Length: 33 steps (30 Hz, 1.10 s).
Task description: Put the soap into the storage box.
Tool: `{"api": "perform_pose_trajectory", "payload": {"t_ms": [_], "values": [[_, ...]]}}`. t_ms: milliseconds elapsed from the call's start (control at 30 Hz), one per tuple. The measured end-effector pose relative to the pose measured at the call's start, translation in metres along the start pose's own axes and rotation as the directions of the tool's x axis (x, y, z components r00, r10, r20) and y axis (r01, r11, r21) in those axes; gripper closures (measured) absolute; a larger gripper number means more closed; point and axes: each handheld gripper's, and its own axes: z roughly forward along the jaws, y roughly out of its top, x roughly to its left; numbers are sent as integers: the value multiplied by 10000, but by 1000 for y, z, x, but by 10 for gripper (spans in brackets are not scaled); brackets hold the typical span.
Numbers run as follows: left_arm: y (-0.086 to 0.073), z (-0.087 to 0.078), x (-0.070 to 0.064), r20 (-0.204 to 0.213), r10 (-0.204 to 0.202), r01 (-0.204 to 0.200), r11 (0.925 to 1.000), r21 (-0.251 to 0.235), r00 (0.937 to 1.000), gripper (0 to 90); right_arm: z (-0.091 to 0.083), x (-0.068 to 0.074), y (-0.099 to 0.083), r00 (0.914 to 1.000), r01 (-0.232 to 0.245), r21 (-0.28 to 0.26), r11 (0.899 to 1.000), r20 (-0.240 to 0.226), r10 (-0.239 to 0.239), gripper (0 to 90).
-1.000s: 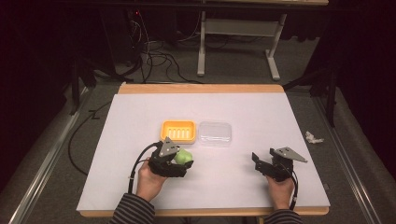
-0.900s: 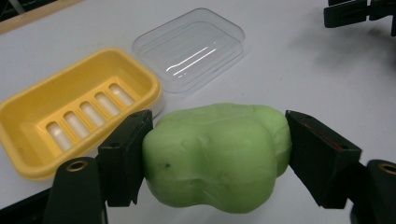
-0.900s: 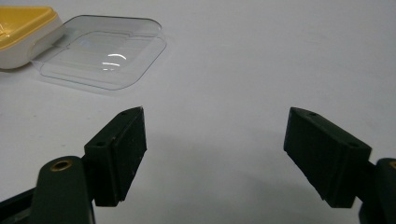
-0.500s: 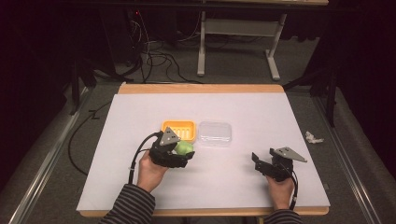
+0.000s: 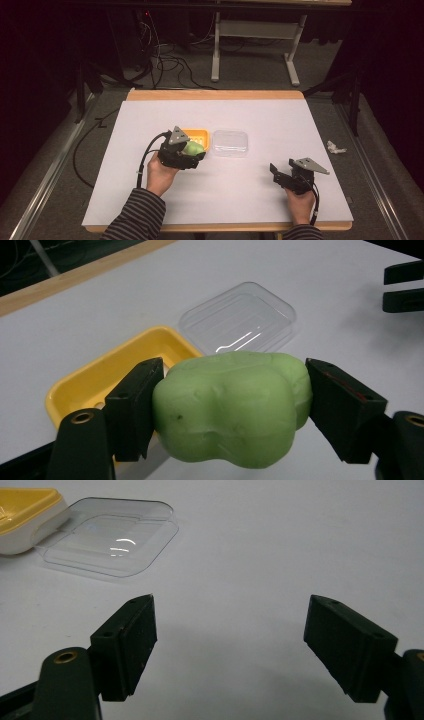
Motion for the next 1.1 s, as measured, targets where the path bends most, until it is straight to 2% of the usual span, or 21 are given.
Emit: {"api": "perform_pose_trajectory", "payload": {"t_ms": [100, 167, 233, 333, 567, 667, 767, 967, 1100], "values": [[2, 1, 3, -98, -20, 20, 10000, -54, 9999, 270, 0, 0, 0, 10000, -28, 42, 10000, -11, 28, 218], [4, 4, 5, -274, 150, -151, 9999, -65, 9995, 270, 0, 0, 0, 10000, 8, 18, 10000, -51, -8, 218], [5, 5, 6, -303, 59, -62, 9999, -116, 9995, 270, 0, 0, 0, 10000, 9, -15, 10000, -26, -9, 218], [6, 7, 8, -376, 147, -149, 9999, -61, 9992, 270, 0, 0, 0, 10000, -20, 35, 10000, -31, 20, 218], [12, 18, 20, -848, -29, 6, 9996, -274, 9964, 270, 0, 0, 0, 10000, -20, -6, 10000, -53, 20, 218], [12, 21, 23, -922, -168, 142, 9995, -286, 9956, 270, 0, 0, 0, 10000, -22, -20, 10000, -35, 22, 218], [10, 27, 29, -1149, -116, 95, 9998, -188, 9933, 270, -1, -1, 0, 10000, -56, -47, 10000, -46, 56, 218], [7, 40, 41, -1558, -382, 352, 9991, -216, 9870, 270, 0, -1, 0, 10000, -45, 0, 10000, -57, 45, 218], [6, 45, 46, -1746, -423, 402, 9991, -156, 9837, 270, 0, -1, 0, 10000, -49, -5, 10000, -32, 49, 218]]}}
